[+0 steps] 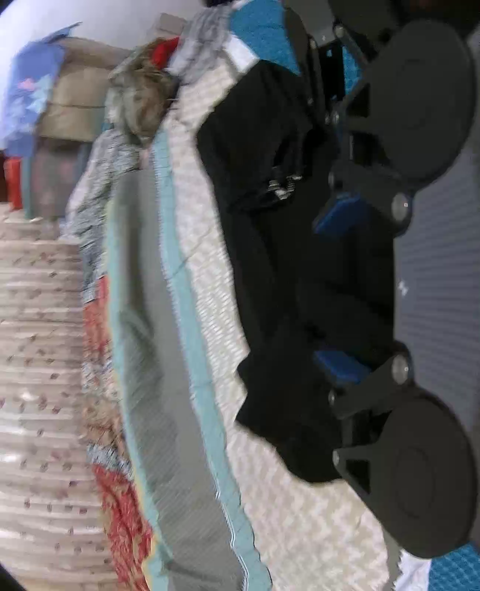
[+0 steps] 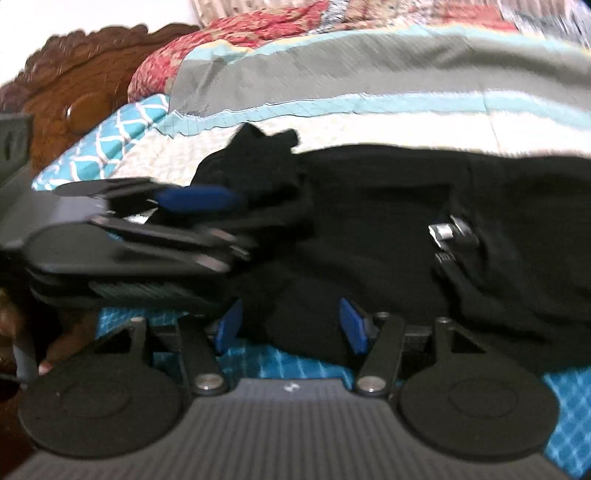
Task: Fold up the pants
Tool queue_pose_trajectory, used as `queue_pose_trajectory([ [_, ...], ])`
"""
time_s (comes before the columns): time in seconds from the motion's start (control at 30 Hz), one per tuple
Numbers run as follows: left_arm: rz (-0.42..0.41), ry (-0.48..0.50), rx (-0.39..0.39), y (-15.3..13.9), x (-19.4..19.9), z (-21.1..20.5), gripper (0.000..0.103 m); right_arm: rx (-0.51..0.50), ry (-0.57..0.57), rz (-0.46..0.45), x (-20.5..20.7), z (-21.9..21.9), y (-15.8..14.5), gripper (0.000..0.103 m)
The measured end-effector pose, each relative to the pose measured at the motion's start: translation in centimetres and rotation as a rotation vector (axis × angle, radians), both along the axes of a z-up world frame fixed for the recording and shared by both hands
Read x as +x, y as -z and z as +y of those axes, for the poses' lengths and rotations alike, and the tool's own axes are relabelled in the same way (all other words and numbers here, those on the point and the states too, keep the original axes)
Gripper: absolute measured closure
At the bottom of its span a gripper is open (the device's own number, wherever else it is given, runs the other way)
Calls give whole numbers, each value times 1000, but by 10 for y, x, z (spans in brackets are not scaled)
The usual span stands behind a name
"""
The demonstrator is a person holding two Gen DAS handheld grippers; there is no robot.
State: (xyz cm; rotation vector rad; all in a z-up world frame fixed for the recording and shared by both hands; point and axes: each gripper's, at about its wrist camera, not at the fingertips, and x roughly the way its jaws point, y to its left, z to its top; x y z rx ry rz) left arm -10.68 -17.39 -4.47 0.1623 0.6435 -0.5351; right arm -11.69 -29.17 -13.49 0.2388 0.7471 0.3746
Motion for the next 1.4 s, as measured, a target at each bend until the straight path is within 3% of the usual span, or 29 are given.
queue_pose_trajectory([
  [0.1, 24, -108, -150, -15, 0, 38, 25, 118, 31, -19, 6, -15, -10, 42],
  [0.2, 114, -279, -312, -14, 8, 85, 25, 247, 78, -20, 29, -20, -17, 40],
  [0.27, 179, -377, -407, -6, 13, 113, 25, 314, 104, -9, 50, -19, -16, 33],
  [0.37, 249, -471, -447, 7, 16, 138, 26, 325, 82, 25, 88, -2, -12, 28],
  [0.5, 311, -519, -469, 21, 15, 149, 26, 306, 31, 128, 130, 27, 4, 28],
  [0.53, 320, -524, -468, 23, 16, 150, 26, 299, 14, 155, 134, 34, 9, 35],
  [0.57, 326, -527, -465, 26, 15, 150, 26, 273, 10, 165, 133, 41, 10, 60],
  [0.67, 336, -532, -456, 29, 17, 151, 25, 240, -21, 109, 115, 51, 0, 89],
  [0.83, 341, -520, -469, 26, 27, 147, 25, 169, -26, -69, 65, 49, -39, 90],
  [1.1, 302, -435, -393, 13, 38, 103, 25, 107, 169, -145, 21, 10, -32, 91],
  [1.17, 297, -409, -372, 13, 41, 89, 23, 107, 216, -125, 18, 0, -25, 90],
  [1.3, 317, -374, -319, 23, 50, 63, 21, 134, 196, 81, 46, 0, 18, 85],
  [1.33, 323, -376, -285, 28, 53, 56, 21, 158, 191, 102, 49, -1, 26, 77],
  [1.4, 334, -404, -192, 42, 60, 45, 21, 192, 192, 100, 53, -3, 28, 73],
])
